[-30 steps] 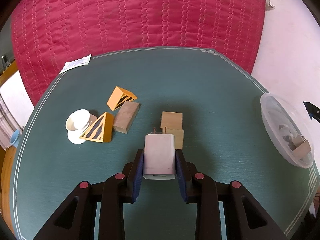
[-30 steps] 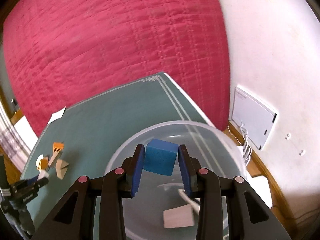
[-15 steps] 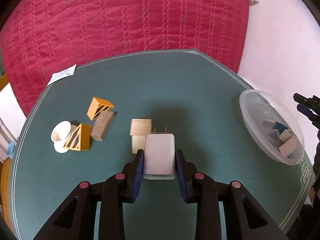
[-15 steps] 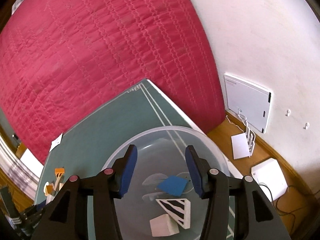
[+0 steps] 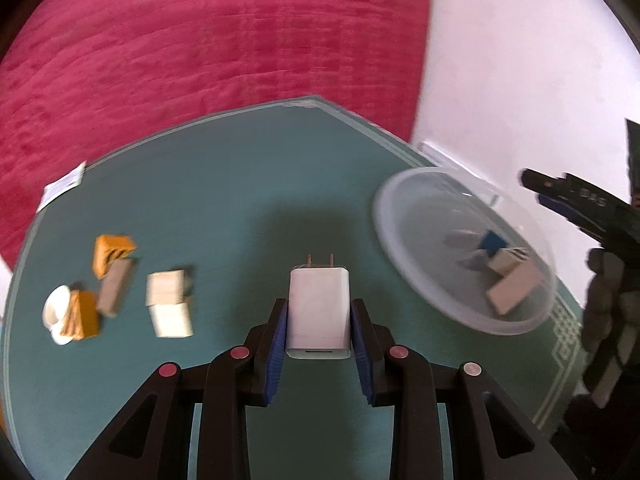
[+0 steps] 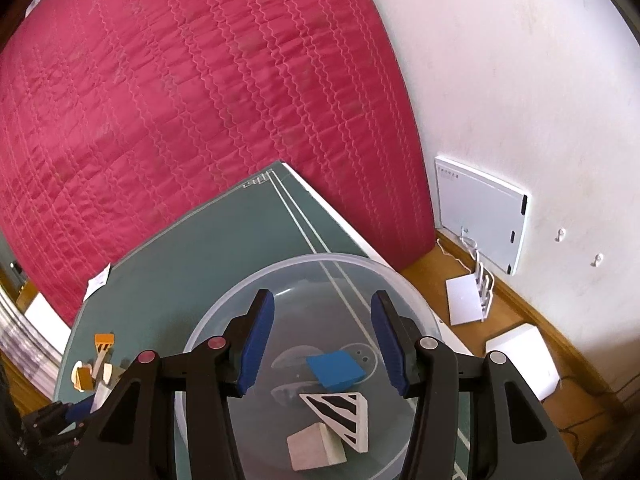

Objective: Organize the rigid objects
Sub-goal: 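Carry the white charger block into the clear bowl and open the left gripper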

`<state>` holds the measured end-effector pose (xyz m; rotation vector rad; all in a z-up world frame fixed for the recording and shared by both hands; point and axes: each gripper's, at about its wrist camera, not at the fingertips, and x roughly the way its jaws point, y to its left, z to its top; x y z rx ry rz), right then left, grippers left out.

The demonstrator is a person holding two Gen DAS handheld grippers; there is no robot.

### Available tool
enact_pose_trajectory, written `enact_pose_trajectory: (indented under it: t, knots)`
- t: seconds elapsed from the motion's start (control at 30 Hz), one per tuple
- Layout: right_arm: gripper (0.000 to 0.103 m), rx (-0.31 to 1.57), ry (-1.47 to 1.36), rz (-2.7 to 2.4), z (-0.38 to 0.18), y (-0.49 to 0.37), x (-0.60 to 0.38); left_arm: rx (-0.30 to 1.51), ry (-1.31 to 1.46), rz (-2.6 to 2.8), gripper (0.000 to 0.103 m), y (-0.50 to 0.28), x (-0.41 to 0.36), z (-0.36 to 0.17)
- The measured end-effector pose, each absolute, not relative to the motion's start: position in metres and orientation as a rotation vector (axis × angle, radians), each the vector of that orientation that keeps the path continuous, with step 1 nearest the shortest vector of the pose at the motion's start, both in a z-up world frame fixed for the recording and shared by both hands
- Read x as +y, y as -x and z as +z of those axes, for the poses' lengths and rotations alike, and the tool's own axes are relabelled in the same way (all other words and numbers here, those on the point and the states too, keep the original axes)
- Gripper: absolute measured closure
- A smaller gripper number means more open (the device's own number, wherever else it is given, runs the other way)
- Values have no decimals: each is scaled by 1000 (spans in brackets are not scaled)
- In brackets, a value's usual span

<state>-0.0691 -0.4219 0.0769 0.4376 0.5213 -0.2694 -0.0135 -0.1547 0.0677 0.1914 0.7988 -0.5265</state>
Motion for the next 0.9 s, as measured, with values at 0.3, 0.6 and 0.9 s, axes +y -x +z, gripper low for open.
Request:
enact_pose_trajectory:
  t: [0.3, 0.6, 0.9]
  knots:
    - [51, 524, -416, -282, 76, 70, -419, 765, -269, -675, 71, 29, -210, 73]
    - [51, 514, -414, -286, 74, 71, -421, 744, -278, -770, 68, 32, -239, 70]
    - [51, 516, -399, -282, 70, 72, -420, 761, -267, -700, 64, 25, -227, 64]
